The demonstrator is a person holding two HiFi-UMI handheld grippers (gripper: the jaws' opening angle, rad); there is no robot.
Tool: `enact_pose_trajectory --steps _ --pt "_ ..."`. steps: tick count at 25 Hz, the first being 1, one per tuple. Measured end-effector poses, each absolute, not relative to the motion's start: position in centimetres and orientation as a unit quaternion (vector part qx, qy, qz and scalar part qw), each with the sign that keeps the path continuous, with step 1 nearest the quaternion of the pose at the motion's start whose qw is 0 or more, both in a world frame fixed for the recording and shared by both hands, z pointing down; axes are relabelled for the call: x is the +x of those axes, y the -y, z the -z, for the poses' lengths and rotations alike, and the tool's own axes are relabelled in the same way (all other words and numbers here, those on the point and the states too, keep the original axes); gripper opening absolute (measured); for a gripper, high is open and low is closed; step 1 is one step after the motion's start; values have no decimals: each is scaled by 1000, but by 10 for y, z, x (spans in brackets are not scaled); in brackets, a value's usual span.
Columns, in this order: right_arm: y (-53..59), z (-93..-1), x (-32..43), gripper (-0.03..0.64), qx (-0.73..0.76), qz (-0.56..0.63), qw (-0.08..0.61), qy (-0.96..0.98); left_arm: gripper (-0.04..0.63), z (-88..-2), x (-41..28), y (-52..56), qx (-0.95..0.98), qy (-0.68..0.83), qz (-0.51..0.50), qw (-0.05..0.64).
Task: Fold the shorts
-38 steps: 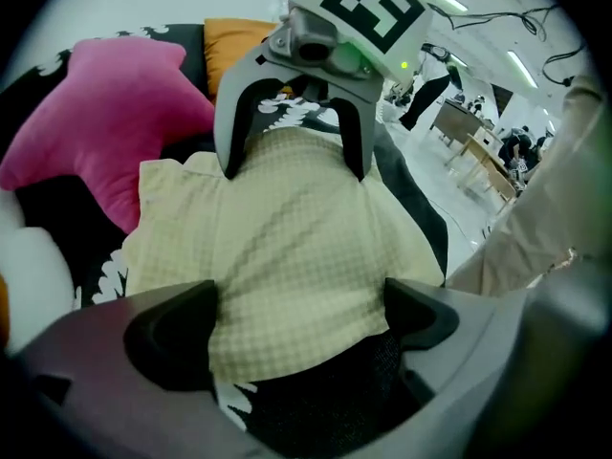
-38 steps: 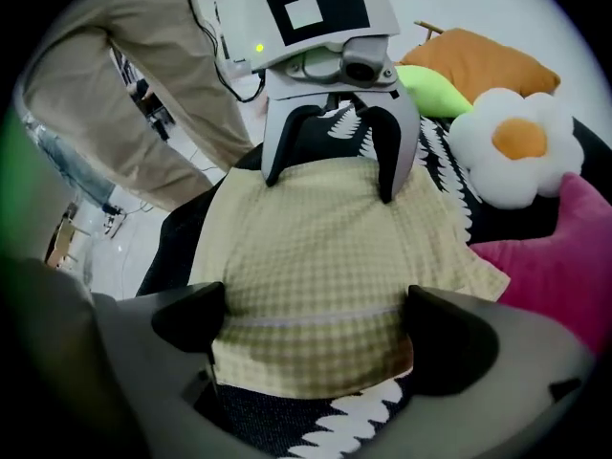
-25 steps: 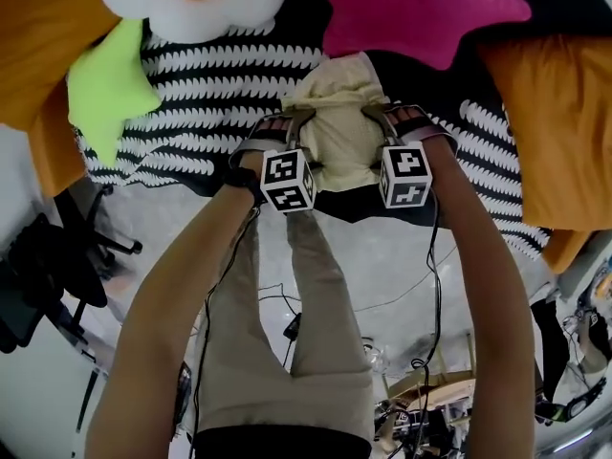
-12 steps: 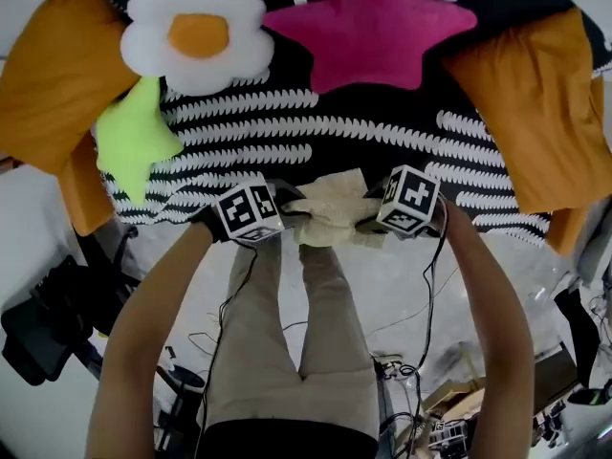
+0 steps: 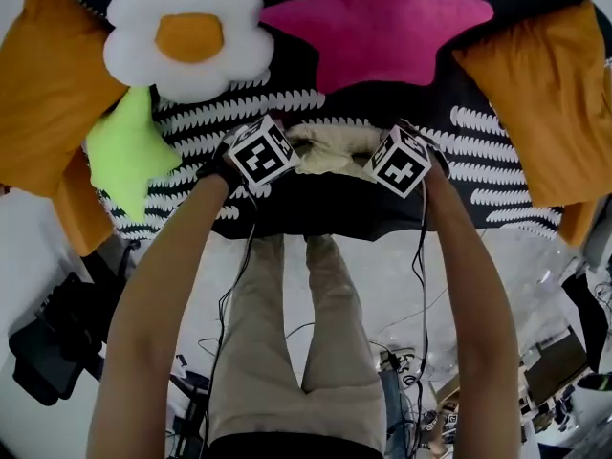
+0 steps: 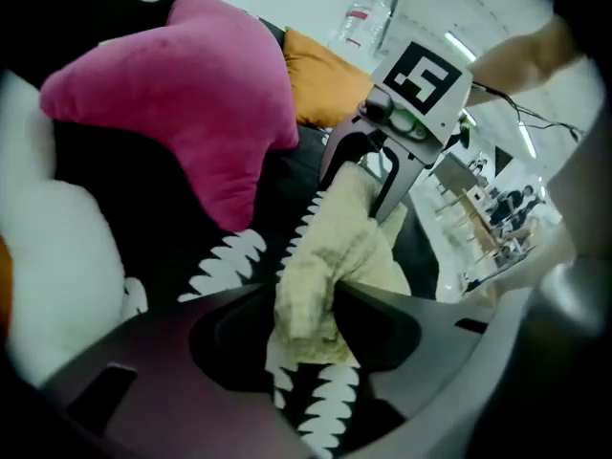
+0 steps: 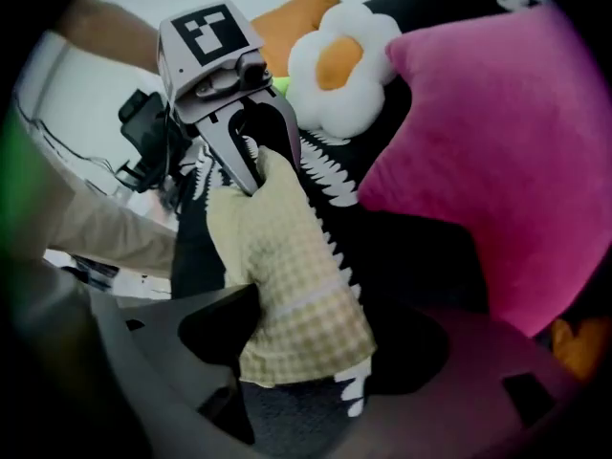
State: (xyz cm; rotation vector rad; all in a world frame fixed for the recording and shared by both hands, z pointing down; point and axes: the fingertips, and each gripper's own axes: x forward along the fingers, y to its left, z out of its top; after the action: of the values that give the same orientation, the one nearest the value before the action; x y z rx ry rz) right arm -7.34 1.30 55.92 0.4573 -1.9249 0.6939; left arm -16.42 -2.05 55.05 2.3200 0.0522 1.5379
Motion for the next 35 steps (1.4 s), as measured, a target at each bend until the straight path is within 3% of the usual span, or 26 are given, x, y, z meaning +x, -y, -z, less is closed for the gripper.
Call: enact_pose_trajectory --steps 1,3,6,8,12,13,14,15,18,24,26,28,29,32,35 --pt "-3 -558 -69 396 215 -258 501 798 229 -553 -168 31 823 -4 -547 155" --pt "17 -544 -58 462 269 -214 487 803 300 -543 -176 50 833 20 -542 106" --pt "28 -502 -45 467 339 -172 445 811 299 -500 -178 53 860 21 -510 20" --pt "12 -488 -48 384 327 -151 443 821 249 -478 -171 32 871 -16 -490 -36" --pt "-26 -513 -63 349 243 -47 532 810 268 -506 -166 -4 834 -95 -523 -150" --pt "-26 -513 -65 240 243 -6 547 801 229 -511 -163 -4 829 -96 -521 -178" --pt "-23 -509 -67 116 248 37 555 793 86 -509 -160 0 830 -89 -513 -199" --pt "-19 -502 -70 87 254 75 558 786 38 -503 -157 6 836 -79 -501 -210" --pt "-27 -485 -87 63 255 120 546 789 37 -481 -166 20 856 -62 -477 -192" --pt "-86 -539 -102 65 179 62 557 808 32 -520 -196 -29 835 -137 -515 -140" --pt "-91 -544 -98 136 178 24 557 811 57 -533 -194 -43 821 -156 -529 -146" --pt "-99 -534 -91 271 183 -23 543 819 225 -533 -188 -55 816 -182 -531 -138" --pt "-106 -526 -87 312 185 -39 536 823 232 -524 -185 -59 822 -188 -522 -129" --pt "-113 -488 -80 313 226 -62 489 840 227 -478 -175 -46 863 -158 -469 -105" --pt "-70 -447 -62 290 315 -69 427 845 171 -447 -155 5 885 -100 -439 -115"
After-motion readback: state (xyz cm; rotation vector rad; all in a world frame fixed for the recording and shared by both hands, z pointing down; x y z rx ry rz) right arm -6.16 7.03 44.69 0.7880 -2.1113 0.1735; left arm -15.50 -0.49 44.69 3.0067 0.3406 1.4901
